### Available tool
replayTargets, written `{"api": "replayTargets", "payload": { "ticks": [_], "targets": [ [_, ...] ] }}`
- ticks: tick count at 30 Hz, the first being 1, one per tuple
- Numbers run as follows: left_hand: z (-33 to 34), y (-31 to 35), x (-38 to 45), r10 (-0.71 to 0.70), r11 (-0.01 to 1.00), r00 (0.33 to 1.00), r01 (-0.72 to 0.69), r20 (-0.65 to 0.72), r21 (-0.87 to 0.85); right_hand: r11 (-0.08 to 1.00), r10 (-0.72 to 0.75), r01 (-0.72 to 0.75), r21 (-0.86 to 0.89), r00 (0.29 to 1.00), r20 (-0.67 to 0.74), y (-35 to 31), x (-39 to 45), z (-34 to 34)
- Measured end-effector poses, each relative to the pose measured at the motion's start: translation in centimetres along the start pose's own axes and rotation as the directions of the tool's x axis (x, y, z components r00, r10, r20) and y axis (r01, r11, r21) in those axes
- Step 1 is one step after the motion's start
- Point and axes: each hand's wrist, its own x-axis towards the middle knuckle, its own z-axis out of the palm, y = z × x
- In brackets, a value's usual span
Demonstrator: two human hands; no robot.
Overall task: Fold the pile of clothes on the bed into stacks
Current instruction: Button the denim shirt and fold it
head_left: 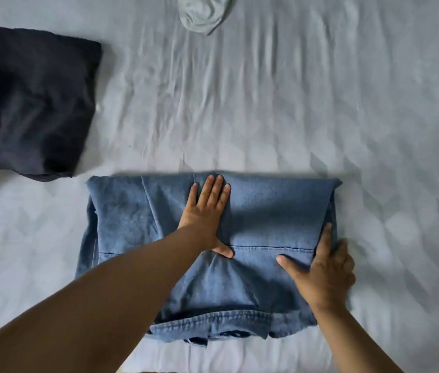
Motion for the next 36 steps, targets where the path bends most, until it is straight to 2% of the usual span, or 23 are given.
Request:
{"api": "replayTargets", "payload": {
  "ticks": [2,5,8,10,12,14,15,18,20,23,25,28,30,33,36],
  "targets": [
    [-0.3,0.0,0.1,-0.007,1.000,1.000,0.007,0.019,0.010,0.998,-0.033,0.034,0.053,0.999,-0.013,-0.5,0.0,-0.6],
    [-1.1,0.3,-0.6,-0.010,1.000,0.999,0.011,0.042,-0.012,0.978,-0.128,0.112,0.173,0.988,0.085,-0.9,-0.3,-1.9],
    [-2.0,0.1,-2.6,0.022,0.972,1.000,-0.017,0.020,-0.236,0.965,-0.213,0.205,0.163,0.976,0.034,-1.0,-0.9,-3.5],
    [-1.0,0.3,-6.0,0.084,0.922,0.996,-0.090,-0.034,-0.377,0.950,-0.256,0.248,0.189,0.966,0.022,-1.6,-1.7,-4.8],
    [1.8,1.6,-9.9,0.088,0.931,0.988,-0.128,-0.130,-0.341,0.936,-0.271,0.253,0.247,0.961,0.045,-2.3,-2.4,-5.7],
    [5.1,3.2,-13.0,0.075,0.931,0.997,-0.068,0.007,-0.358,0.920,-0.322,0.307,0.244,0.946,0.026,-3.2,-3.4,-6.4],
    [6.3,3.9,-13.3,0.073,0.945,0.997,-0.067,0.005,-0.319,0.911,-0.356,0.345,0.228,0.935,0.008,-3.5,-3.8,-6.7],
    [6.1,4.8,-12.7,0.025,0.968,0.996,-0.003,0.082,-0.250,0.872,-0.439,0.436,0.222,0.898,-0.038,-5.3,-5.2,-7.5],
    [4.8,4.5,-12.6,0.067,0.959,0.991,-0.031,0.119,-0.283,0.859,-0.459,0.456,0.235,0.887,-0.043,-6.9,-6.3,-8.3],
    [2.9,0.9,-13.6,0.130,0.919,0.989,-0.095,0.066,-0.383,0.813,-0.498,0.506,0.289,0.861,-0.107,-9.9,-7.8,-9.6],
    [2.1,-3.1,-15.1,0.080,0.905,0.997,-0.075,-0.007,-0.420,0.792,-0.517,0.531,0.302,0.846,-0.133,-12.5,-8.8,-10.4],
    [1.4,-9.5,-17.3,-0.117,0.868,0.988,0.051,-0.103,-0.495,0.788,-0.536,0.545,0.287,0.836,-0.118,-16.9,-10.1,-10.7],
    [1.5,-13.3,-18.6,-0.258,0.804,0.961,0.158,-0.097,-0.573,0.739,-0.600,0.599,0.307,0.793,-0.104,-19.9,-11.2,-10.0],
    [1.9,-17.3,-20.4,-0.409,0.671,0.912,0.287,-0.018,-0.684,0.701,-0.689,0.645,0.305,0.723,0.057,-23.9,-13.3,-8.2],
    [3.0,-19.2,-21.8,-0.489,0.576,0.872,0.289,-0.038,-0.765,0.715,-0.699,0.650,0.256,0.667,0.259,-27.3,-15.8,-5.9]
  ]
}}
